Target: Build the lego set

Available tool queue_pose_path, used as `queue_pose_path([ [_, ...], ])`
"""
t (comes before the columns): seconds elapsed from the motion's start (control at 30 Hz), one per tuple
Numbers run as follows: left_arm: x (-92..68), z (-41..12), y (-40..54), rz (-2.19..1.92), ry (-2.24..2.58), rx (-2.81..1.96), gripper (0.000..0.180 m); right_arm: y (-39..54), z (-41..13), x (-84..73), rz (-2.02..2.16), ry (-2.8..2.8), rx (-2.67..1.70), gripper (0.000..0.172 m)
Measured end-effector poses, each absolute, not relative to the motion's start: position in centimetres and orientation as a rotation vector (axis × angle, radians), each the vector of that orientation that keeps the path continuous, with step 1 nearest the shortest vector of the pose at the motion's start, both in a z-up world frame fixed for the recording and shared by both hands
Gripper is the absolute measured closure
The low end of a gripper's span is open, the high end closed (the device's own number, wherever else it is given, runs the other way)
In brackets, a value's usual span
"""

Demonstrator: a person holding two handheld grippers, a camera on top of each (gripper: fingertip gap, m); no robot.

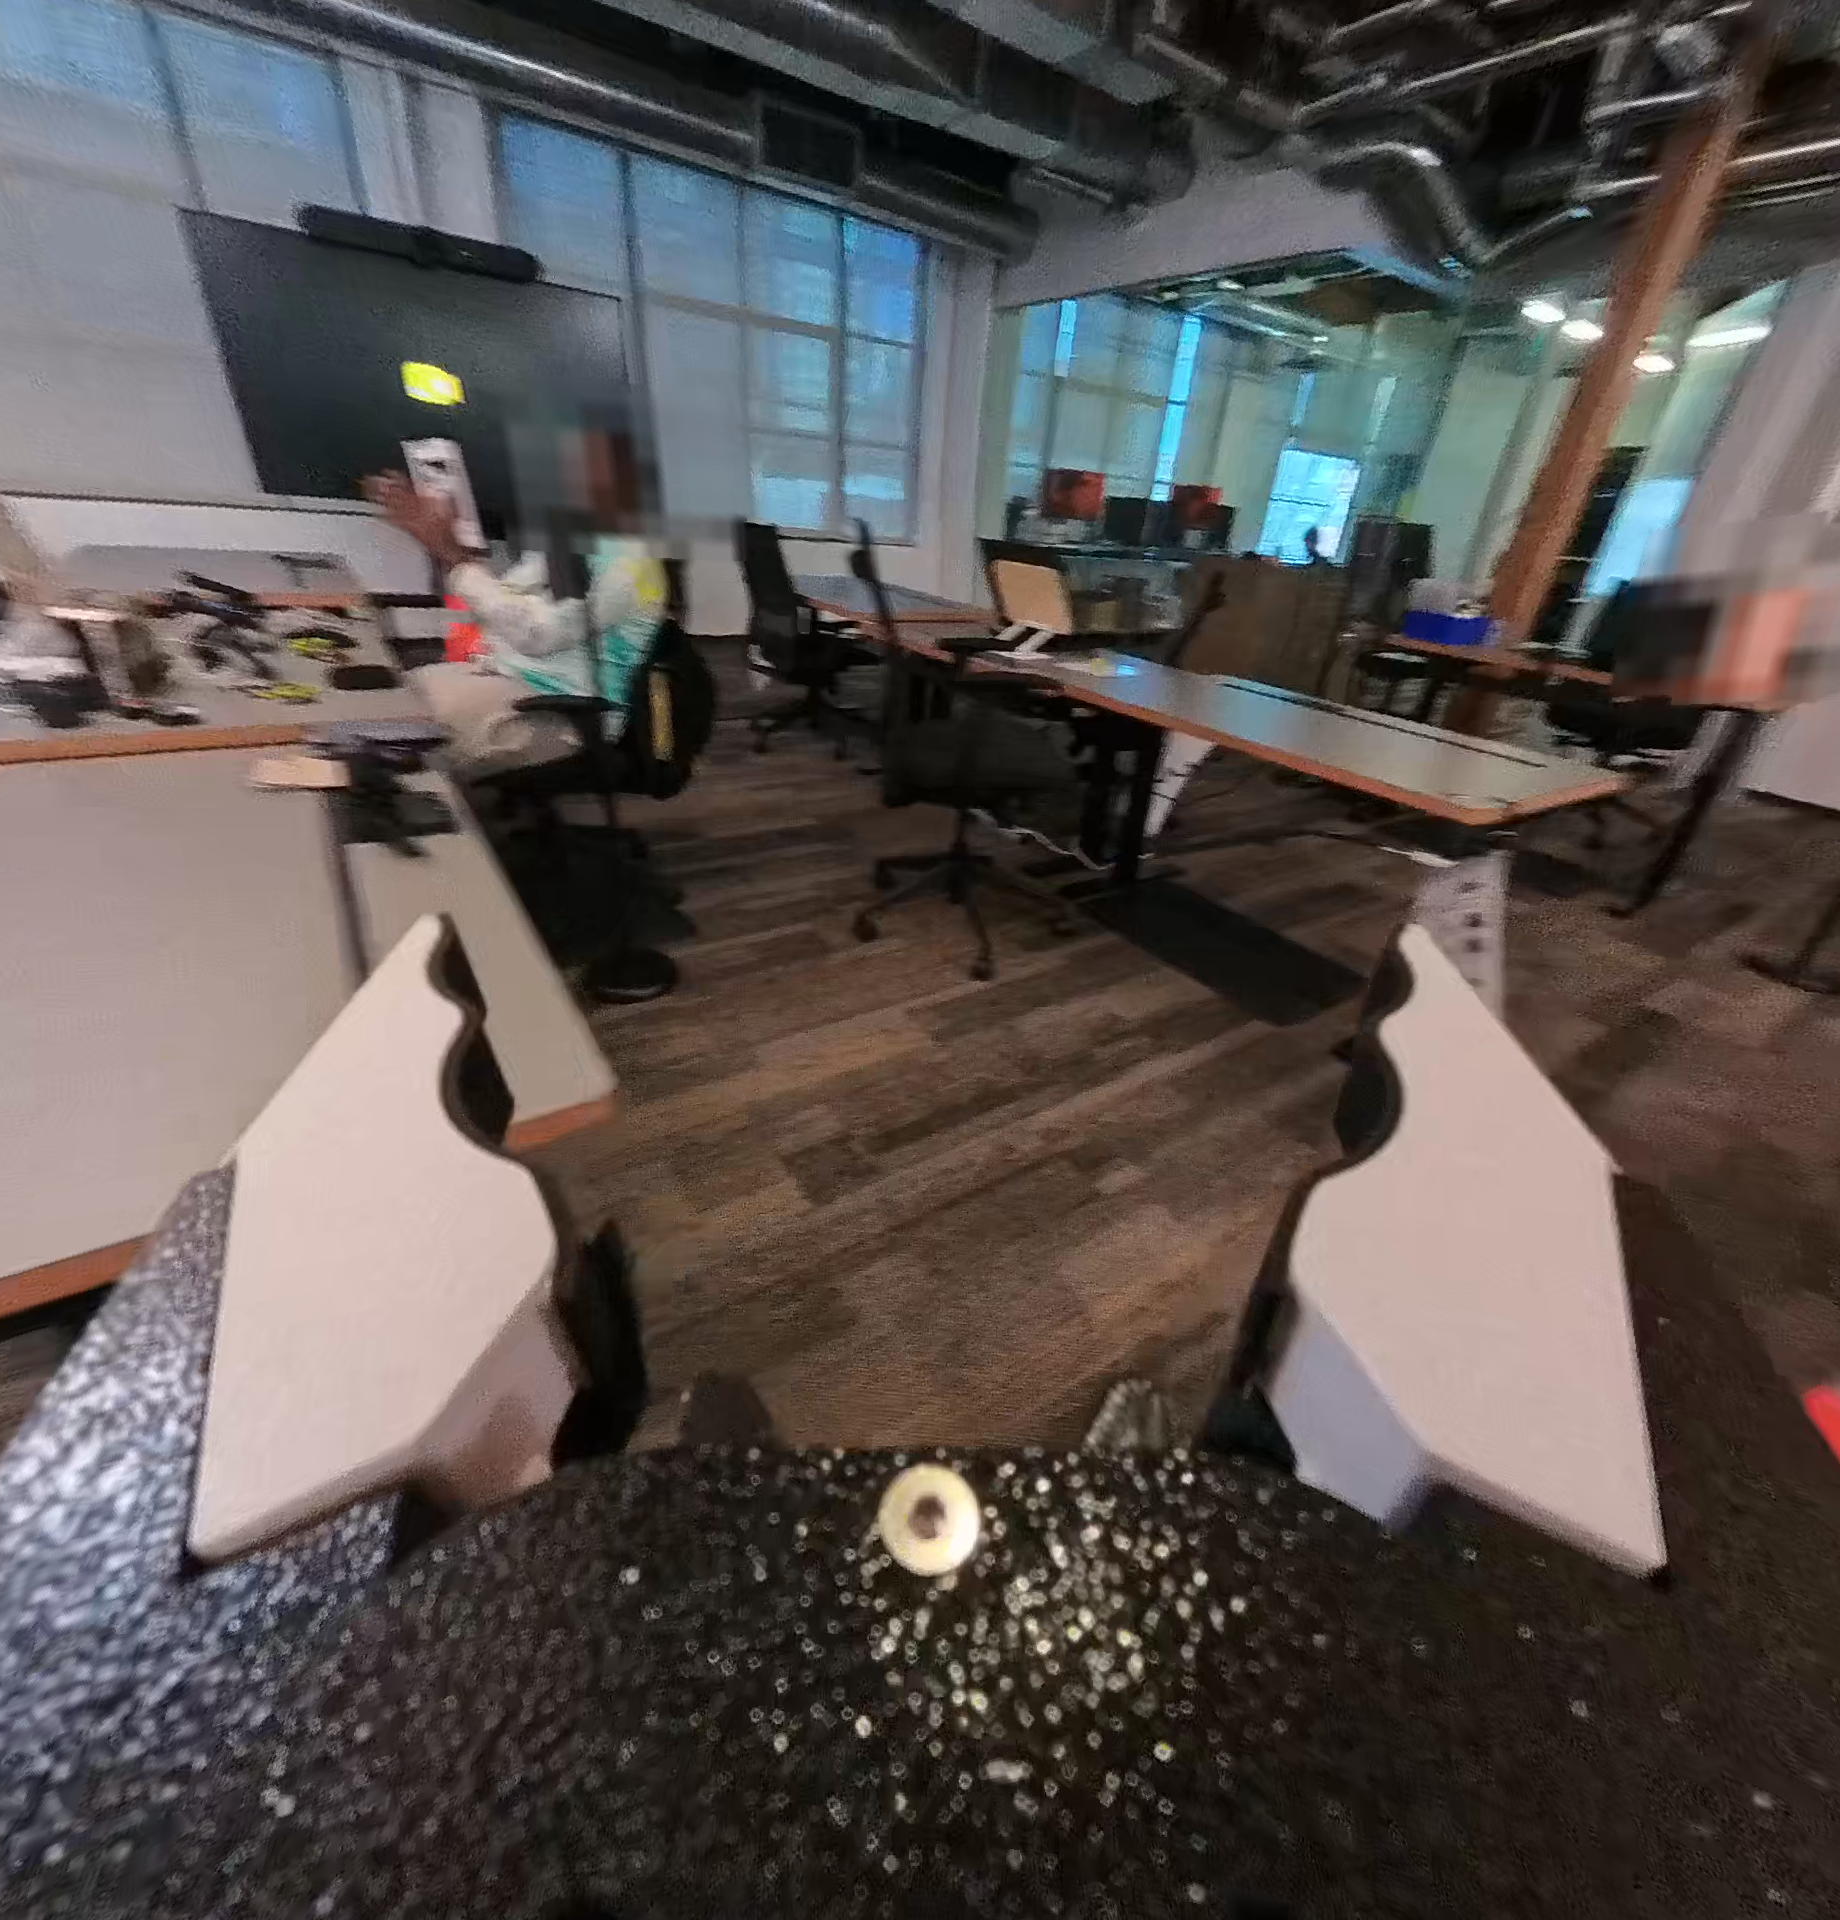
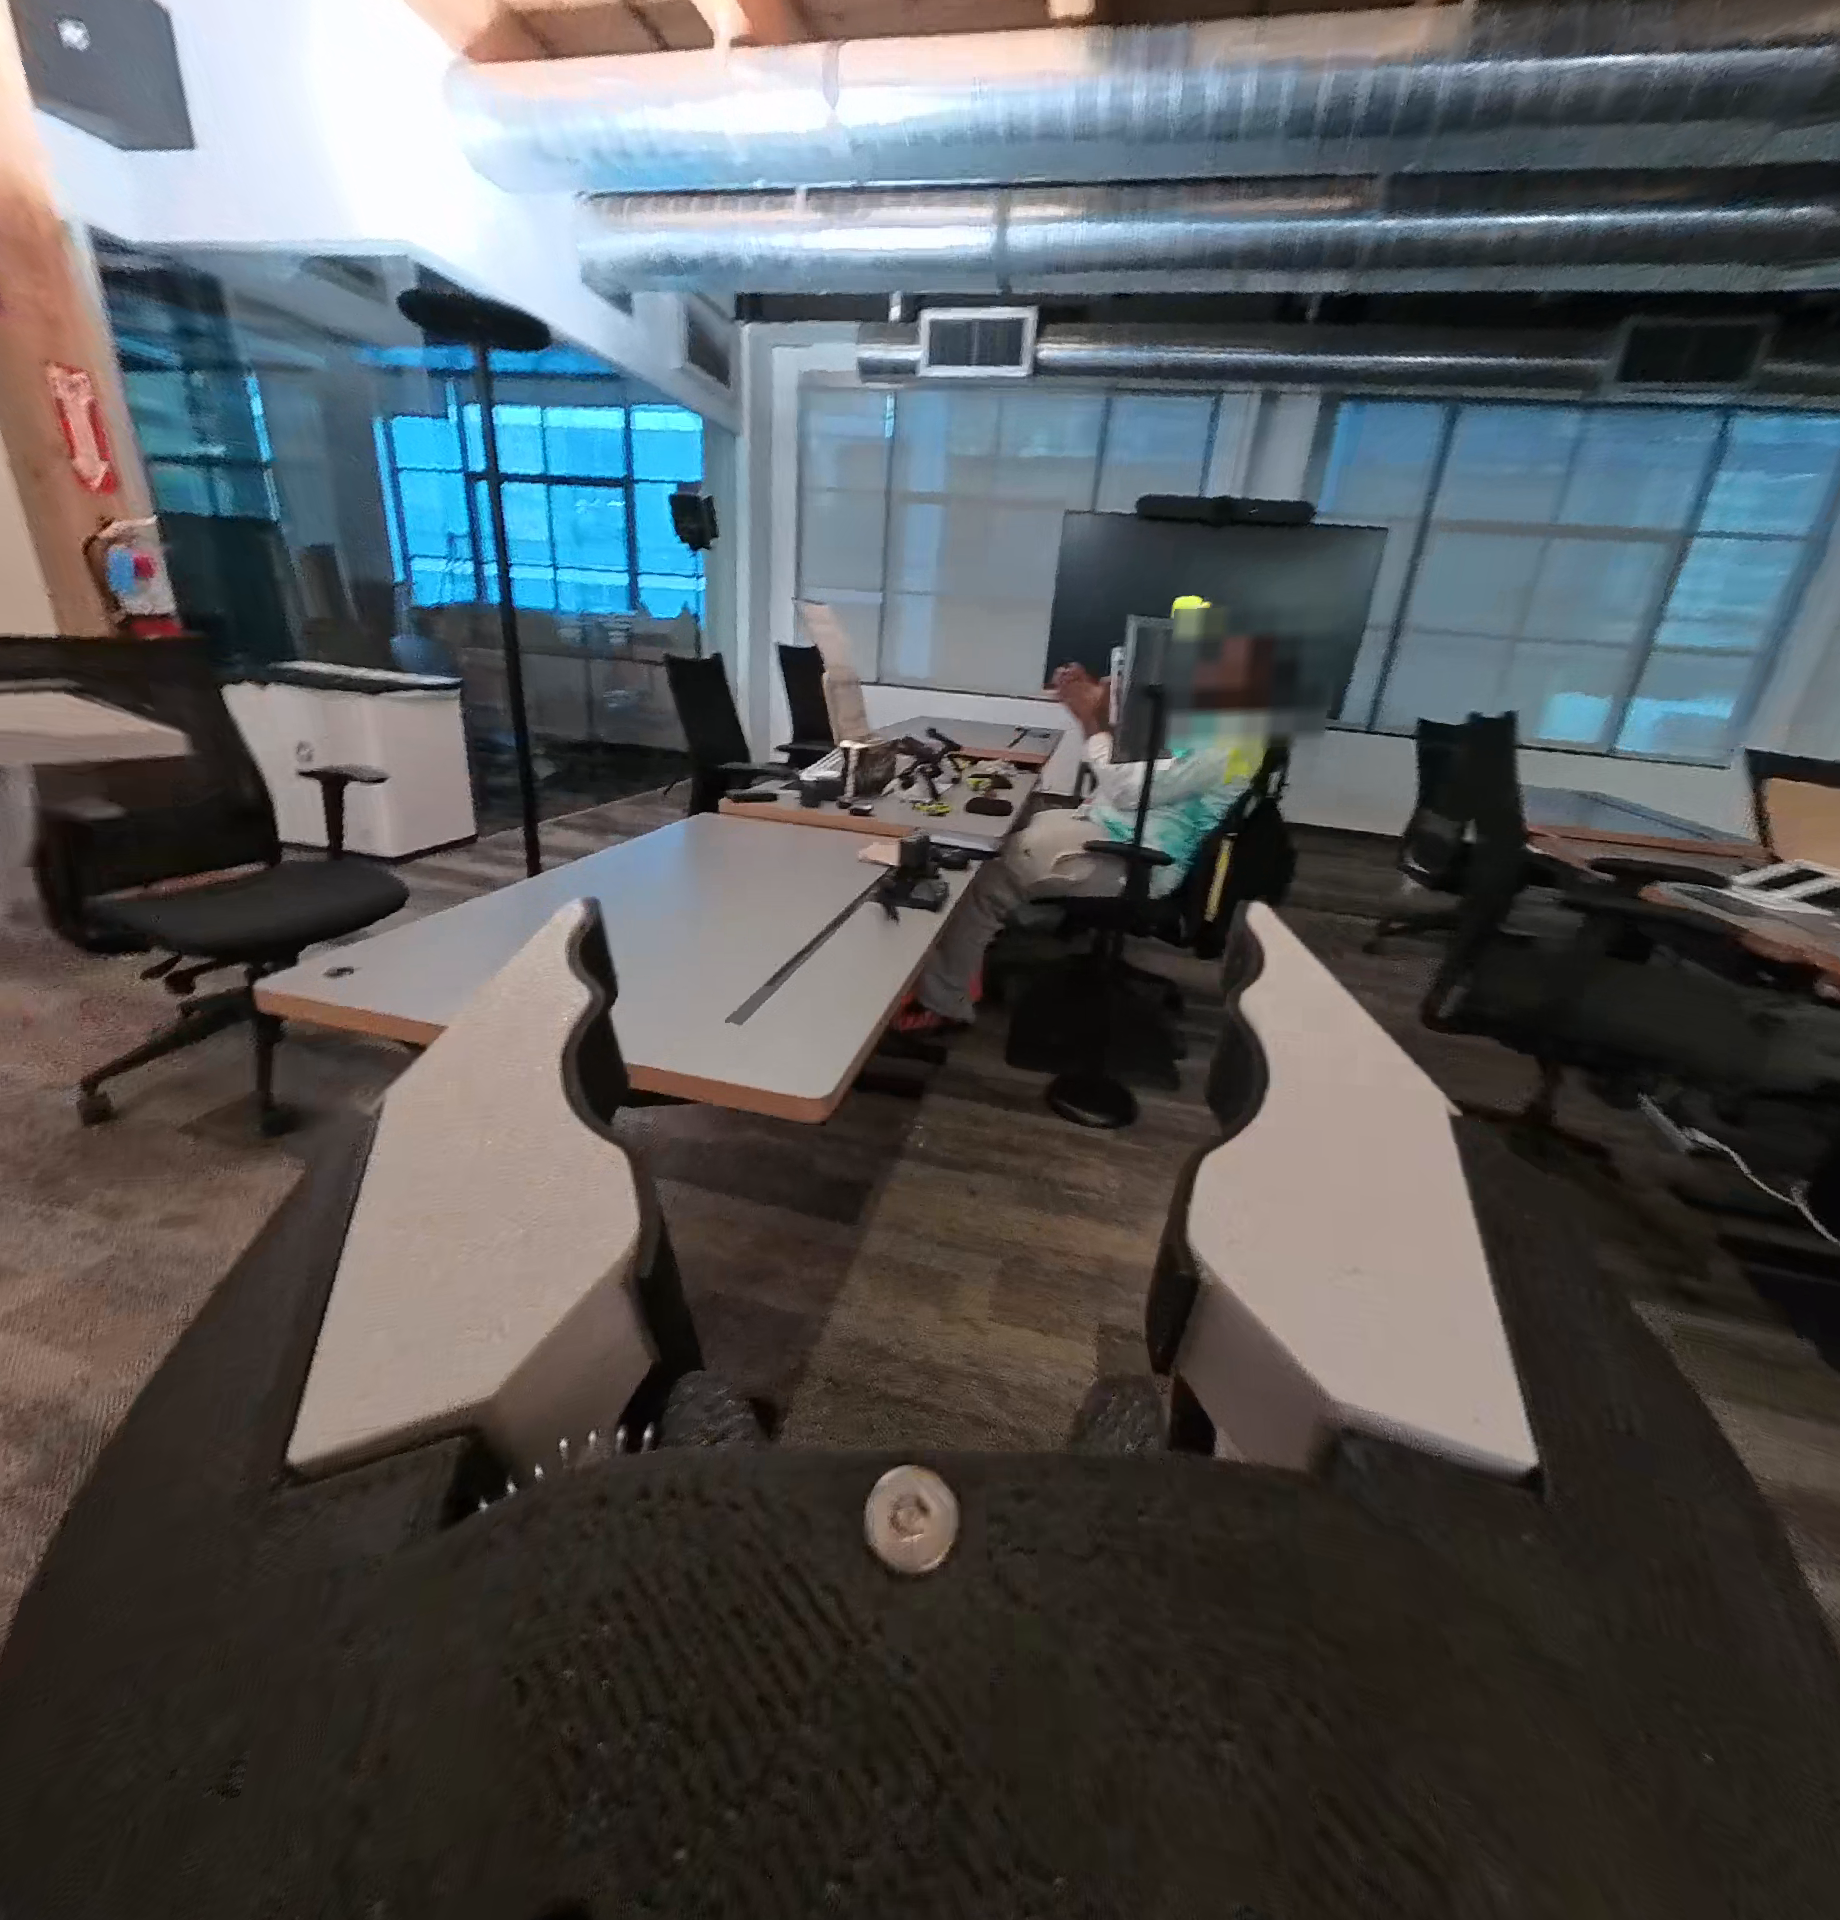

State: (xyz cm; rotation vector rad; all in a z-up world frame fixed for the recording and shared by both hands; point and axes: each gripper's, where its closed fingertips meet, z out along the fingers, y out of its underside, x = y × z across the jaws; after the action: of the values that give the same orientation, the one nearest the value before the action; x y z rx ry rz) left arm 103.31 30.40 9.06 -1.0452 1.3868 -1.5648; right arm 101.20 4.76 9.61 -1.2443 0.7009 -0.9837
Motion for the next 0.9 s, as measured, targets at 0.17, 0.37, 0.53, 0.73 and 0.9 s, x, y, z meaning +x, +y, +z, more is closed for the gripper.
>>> queue_pose_path([
  [0.17,102.7,5.4,47.9,-1.299,1.167,-1.253,0.021,15.2,6.0,108.8,-0.918,0.549,-1.399,0.057],
  [0.37,92.4,-2.0,66.7,-0.843,0.879,-1.543,0.050,28.9,-1.9,117.3,-0.661,0.469,-1.614,0.070],
  [0.53,81.3,-7.3,74.9,-0.524,0.570,-1.775,0.075,44.8,-9.3,122.8,-0.353,0.216,-1.803,0.087],
  [0.73,71.5,-9.7,76.9,-0.122,0.180,-1.872,0.097,65.5,-16.4,122.3,0.108,-0.167,-1.987,0.090],
  [0.9,68.8,-12.8,74.8,0.047,0.008,-1.947,0.104,78.0,-22.0,115.6,0.327,-0.551,-2.037,0.089],
])
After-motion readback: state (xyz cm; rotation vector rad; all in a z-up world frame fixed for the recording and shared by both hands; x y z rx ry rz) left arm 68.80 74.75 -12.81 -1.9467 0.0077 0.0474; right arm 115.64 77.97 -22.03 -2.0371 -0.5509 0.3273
